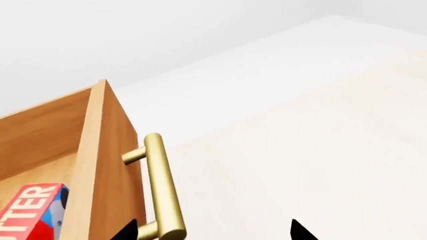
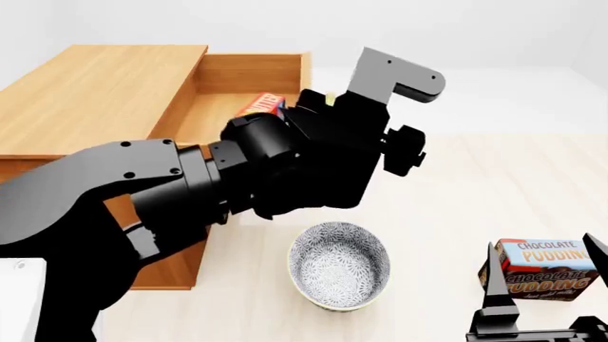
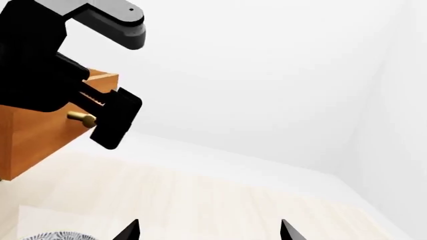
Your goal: Put the butter at the back in the top drawer of the cabinet and close it.
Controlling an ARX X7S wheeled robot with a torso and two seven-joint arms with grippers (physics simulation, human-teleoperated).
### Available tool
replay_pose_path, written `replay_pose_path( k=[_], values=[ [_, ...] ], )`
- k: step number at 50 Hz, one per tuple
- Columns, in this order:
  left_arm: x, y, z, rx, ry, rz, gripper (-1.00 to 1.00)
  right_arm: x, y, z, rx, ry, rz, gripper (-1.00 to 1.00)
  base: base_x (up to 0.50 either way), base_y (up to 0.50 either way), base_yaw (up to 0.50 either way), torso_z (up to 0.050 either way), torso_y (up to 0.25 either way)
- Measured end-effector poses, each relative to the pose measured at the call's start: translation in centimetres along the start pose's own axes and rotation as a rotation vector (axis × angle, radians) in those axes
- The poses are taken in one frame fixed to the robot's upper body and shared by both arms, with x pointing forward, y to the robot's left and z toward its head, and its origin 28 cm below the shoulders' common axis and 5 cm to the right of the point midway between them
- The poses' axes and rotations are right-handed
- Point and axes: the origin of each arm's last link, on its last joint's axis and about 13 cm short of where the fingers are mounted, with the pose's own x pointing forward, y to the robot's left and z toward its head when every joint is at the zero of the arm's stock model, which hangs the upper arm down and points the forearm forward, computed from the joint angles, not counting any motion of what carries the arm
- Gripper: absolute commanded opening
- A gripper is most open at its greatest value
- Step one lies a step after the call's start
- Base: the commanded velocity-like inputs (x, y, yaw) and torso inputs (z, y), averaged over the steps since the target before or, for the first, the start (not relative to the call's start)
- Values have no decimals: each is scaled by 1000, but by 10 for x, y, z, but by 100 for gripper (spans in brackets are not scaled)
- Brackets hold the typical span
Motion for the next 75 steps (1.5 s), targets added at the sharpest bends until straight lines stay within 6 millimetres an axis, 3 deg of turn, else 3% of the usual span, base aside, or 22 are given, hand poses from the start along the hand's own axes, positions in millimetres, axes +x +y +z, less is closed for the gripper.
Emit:
replay_pose_path(
  k=[34, 75],
  values=[
    [17, 29, -16, 199, 116, 284, 100, 0, 1, -1, 0, 0, -2, 100, 5, 0, 0, 0, 0],
    [40, 75, -51, 358, 301, 579, 100, -2, 3, 8, -8, -20, 16, 100, 3, 0, -1, 0, 0]
  ],
)
